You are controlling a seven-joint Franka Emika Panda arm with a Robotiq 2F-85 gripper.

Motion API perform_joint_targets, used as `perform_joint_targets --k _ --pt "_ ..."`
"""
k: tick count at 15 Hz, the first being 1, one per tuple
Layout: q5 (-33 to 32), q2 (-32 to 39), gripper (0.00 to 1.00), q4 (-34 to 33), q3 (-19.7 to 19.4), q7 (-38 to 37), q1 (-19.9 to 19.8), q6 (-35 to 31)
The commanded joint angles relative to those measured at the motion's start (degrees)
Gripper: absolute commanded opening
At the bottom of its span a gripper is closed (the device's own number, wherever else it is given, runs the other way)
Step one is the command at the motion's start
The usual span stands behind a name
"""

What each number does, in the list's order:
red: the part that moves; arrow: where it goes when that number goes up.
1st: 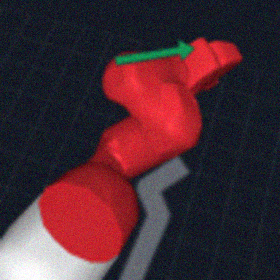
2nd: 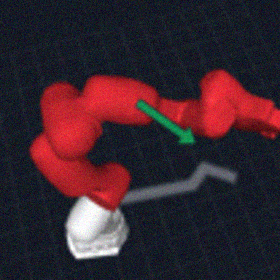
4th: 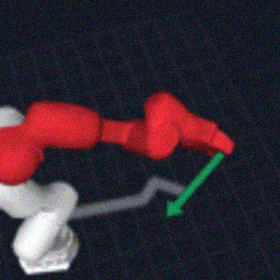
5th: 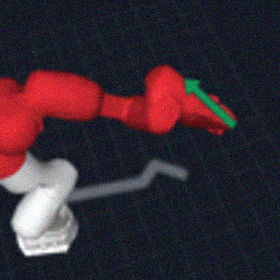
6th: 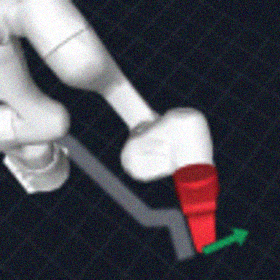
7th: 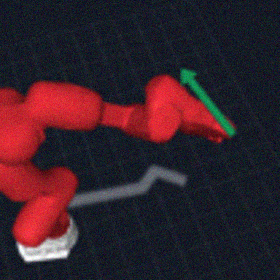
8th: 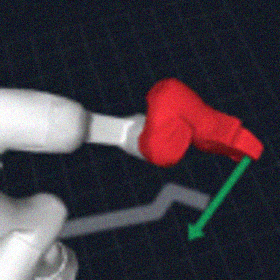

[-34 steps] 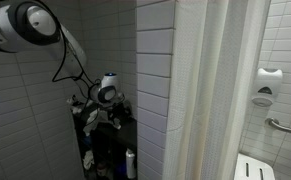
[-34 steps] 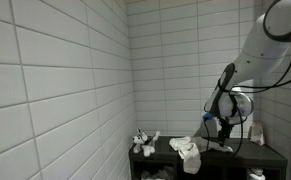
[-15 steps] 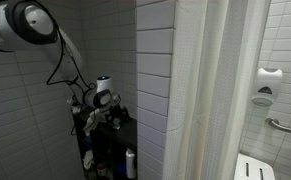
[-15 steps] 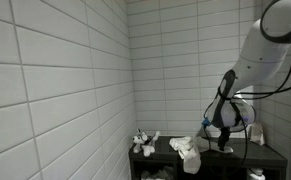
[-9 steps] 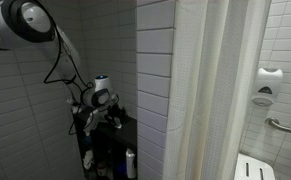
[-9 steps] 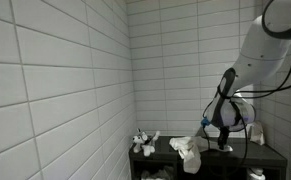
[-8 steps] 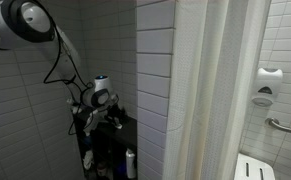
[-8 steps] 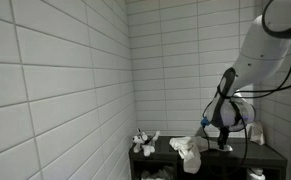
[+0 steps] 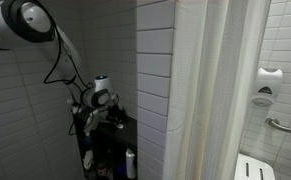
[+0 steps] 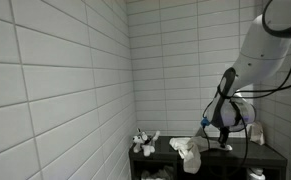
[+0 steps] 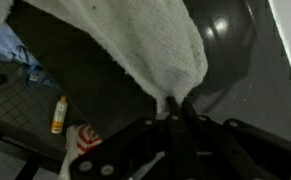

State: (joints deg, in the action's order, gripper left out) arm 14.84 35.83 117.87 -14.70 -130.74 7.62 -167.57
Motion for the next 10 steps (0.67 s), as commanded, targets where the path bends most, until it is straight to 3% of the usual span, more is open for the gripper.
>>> perform_joint_targets --k 1,5,10 --pt "-0.4 -1.7 0.02 1.4 0.3 0.6 -0.9 -0.8" --pt "0.3 -2.1 0.02 0.3 0.8 0.5 -2.2 0.5" --pt "3.0 -3.3 0.02 -1.8 3.9 1.7 -7.6 3.6"
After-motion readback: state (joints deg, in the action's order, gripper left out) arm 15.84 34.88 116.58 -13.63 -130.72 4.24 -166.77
